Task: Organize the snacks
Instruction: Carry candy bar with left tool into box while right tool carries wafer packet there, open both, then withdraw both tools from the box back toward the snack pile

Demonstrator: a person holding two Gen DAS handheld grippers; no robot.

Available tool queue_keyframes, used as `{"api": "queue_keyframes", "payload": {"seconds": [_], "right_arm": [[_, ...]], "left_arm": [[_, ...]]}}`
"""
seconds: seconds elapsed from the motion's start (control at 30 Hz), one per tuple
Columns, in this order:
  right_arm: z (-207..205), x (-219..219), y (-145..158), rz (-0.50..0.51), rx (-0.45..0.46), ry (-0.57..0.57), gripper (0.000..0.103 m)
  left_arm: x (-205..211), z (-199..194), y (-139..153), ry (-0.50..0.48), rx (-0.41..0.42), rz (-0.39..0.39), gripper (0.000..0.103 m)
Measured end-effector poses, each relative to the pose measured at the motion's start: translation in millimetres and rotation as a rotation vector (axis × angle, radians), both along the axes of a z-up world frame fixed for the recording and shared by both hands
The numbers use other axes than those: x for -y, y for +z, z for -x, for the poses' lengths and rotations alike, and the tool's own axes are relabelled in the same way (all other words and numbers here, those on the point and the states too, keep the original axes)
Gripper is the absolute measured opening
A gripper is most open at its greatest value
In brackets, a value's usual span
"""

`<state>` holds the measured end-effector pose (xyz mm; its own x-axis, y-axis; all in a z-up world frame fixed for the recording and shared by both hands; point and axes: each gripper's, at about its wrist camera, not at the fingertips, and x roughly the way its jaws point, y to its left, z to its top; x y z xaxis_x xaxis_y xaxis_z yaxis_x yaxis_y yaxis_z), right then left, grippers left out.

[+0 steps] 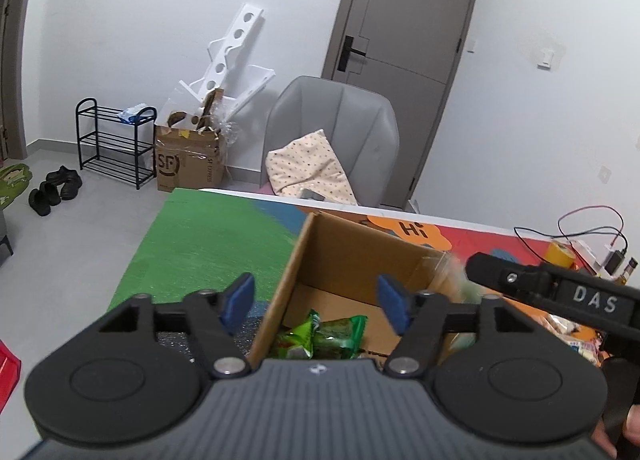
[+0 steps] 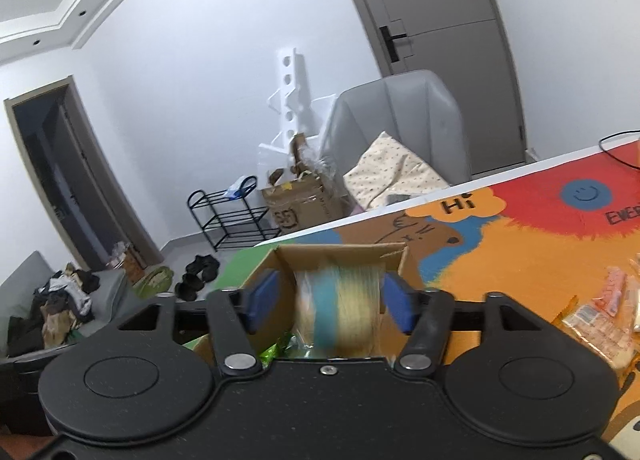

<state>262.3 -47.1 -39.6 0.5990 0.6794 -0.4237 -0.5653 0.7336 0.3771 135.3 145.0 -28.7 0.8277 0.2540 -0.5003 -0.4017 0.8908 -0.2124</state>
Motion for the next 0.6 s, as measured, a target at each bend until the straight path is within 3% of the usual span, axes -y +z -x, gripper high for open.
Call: {"api": "queue_keyframes", "payload": {"seconds": [0.07,0.17,0.6], "right_arm": [[-1.1,4.9,-2.6,0.003,-0.017,-0.011,0.063],[-0.9,15.9,-6.6,0.008,-0.036,-0.033,0.065],[-3.2,73.9,-23.4,0.026,-0.083,-0.157,0.082]], "left_arm": [[0.3,1.1,-0.5,0.011,0.001,-0.004,0.082],[2.9,-0.4,-1.4,0.017,-0.001,-0.009,0.087],[44.9,-16.8,-3.4,-0.074,-0.014,-0.021,0.094]]}}
